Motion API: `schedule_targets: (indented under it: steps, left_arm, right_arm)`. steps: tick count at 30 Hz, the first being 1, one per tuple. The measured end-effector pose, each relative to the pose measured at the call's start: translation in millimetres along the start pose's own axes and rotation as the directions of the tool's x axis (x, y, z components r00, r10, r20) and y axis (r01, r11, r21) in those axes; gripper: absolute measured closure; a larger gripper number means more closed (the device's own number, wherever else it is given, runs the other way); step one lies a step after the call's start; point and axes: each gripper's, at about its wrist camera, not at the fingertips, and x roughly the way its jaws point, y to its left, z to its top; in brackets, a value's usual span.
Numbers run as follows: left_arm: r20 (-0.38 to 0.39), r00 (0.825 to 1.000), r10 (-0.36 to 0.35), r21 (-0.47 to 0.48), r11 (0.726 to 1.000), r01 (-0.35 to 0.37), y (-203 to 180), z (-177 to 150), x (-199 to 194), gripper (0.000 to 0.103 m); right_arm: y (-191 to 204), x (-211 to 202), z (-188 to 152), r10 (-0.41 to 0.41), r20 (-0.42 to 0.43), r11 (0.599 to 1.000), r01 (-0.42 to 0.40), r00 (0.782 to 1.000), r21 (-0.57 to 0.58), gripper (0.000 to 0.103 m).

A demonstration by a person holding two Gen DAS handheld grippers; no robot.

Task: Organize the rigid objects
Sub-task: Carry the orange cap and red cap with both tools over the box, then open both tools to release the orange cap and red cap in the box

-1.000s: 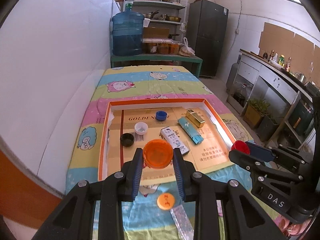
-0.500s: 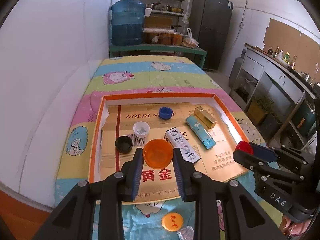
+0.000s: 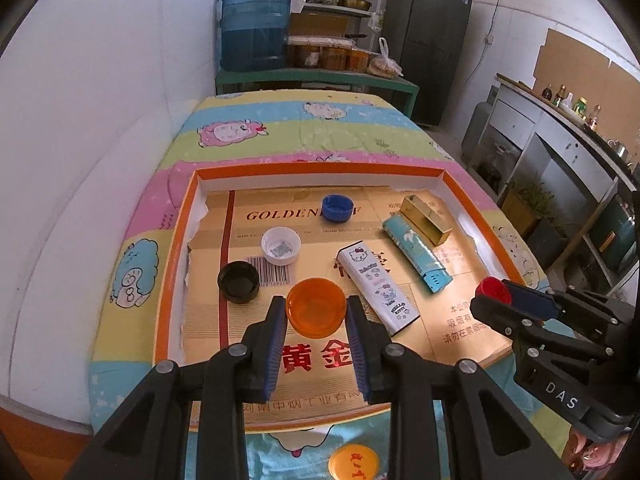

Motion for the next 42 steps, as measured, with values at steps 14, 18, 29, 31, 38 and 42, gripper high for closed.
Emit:
schedule_targets:
  steps: [14,18,29,31,38,42]
  left_arm:
    - [-0.038,0.999,0.011,-0.006,1.0,-0.011,2.8,-3.4,21.5,0.073]
    - [-0.053,0.999,0.009,-0.005,1.0,-0.01,3.0,-5.2,27.6,0.073]
    - [-0.063,0.998,0.011,-0.007,1.0,-0.012,3.2,-9.0,37.1,0.073]
    - [-0.064,0.998,0.01,-0.006,1.0,-0.011,3.2,-8.7,37.1,0.073]
    - [-0.06,0.998,0.004,-0.009,1.0,-0.005,5.6,-8.5,36.3,0.068]
    - [-0.05,0.999,0.0,-0.017,1.0,-0.001,6.0,-8.7,34.0,0.06]
  right_arm:
    - [-2.4,18.7,-0.2,-0.005,-0.032,1.0,0.005,0.999,-0.001,0.073]
    - [-3.2,23.9,-1.3,-0.012,-0.042,1.0,0.012,0.999,-0.003,0.072]
    - [-4.9,33.1,-5.0,-0.012,-0.058,1.0,0.012,0.998,0.001,0.073]
    - [-5.0,33.7,-5.3,-0.009,-0.06,1.0,0.009,0.998,0.002,0.073]
    - [-4.3,33.7,-6.2,-0.007,-0.055,1.0,0.007,0.998,0.001,0.072]
    - [-4.7,33.4,-6.5,0.0,-0.053,1.0,0.0,0.999,0.008,0.072]
